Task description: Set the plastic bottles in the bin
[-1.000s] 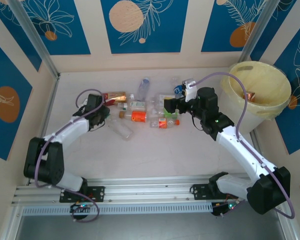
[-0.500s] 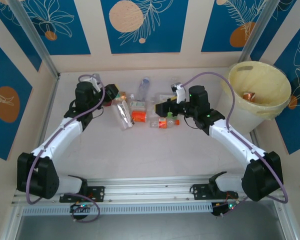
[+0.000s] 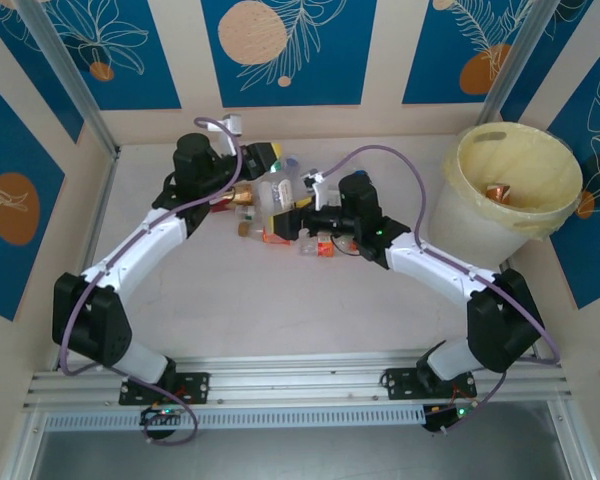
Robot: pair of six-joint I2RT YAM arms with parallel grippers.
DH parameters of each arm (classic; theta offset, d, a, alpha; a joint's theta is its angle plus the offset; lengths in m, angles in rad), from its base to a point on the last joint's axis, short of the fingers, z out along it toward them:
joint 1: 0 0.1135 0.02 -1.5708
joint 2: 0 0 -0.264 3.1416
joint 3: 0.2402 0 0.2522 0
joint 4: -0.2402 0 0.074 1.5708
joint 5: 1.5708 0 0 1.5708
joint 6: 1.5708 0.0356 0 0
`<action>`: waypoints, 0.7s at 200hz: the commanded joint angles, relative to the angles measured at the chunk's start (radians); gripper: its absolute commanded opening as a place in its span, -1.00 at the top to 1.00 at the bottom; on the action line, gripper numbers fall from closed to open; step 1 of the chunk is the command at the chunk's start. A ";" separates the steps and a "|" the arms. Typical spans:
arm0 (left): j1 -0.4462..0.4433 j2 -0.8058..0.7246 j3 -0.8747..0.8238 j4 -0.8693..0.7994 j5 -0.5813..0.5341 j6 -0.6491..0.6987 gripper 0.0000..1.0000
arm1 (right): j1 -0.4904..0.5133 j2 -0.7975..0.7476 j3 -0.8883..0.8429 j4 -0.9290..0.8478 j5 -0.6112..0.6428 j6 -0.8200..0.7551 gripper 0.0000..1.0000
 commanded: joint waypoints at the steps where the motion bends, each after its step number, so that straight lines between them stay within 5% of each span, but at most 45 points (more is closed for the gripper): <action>1: -0.012 0.020 0.044 0.022 0.020 0.016 1.00 | 0.047 0.024 0.038 0.051 0.087 -0.034 -0.99; 29: -0.012 0.022 0.044 0.026 -0.006 -0.005 1.00 | 0.065 0.047 0.017 0.057 0.193 -0.005 -1.00; 72: -0.012 0.034 0.033 0.036 0.029 -0.026 1.00 | 0.072 0.058 0.007 0.059 0.229 0.019 -0.37; 99: -0.012 0.026 0.017 0.035 0.026 -0.015 0.70 | 0.074 0.028 -0.032 0.075 0.252 -0.006 -0.08; 130: -0.012 0.031 0.014 0.053 0.071 -0.013 0.52 | 0.066 0.005 -0.046 0.049 0.244 -0.047 0.01; 140: -0.012 0.037 0.016 0.063 0.084 -0.021 0.27 | 0.065 0.002 -0.045 0.038 0.238 -0.052 0.03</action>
